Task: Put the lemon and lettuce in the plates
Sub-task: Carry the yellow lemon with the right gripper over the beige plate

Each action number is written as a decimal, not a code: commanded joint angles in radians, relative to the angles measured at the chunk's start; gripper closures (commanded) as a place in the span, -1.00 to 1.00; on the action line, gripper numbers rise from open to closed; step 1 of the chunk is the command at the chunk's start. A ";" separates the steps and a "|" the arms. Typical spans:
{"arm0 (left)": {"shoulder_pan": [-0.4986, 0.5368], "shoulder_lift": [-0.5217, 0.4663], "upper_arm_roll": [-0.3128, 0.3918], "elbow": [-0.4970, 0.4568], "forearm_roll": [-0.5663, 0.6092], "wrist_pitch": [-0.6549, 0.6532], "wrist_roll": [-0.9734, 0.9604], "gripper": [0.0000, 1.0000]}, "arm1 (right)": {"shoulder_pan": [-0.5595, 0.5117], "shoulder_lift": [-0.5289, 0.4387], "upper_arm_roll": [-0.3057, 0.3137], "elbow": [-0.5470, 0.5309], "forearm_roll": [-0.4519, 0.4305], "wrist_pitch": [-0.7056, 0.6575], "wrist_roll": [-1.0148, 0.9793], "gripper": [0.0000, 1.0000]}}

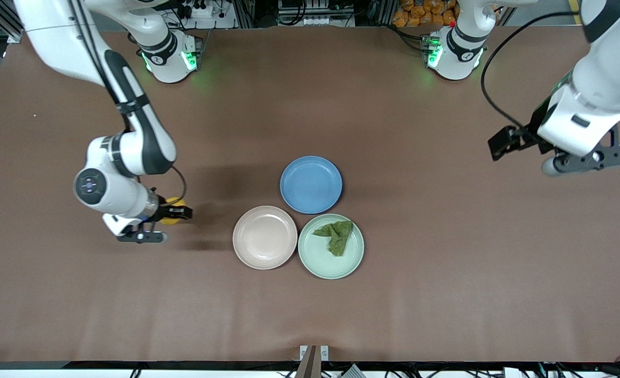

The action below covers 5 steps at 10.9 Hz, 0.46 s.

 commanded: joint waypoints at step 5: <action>0.057 -0.226 -0.003 -0.270 -0.030 0.068 0.115 -1.00 | 0.187 0.144 -0.006 0.295 0.136 -0.069 0.014 0.04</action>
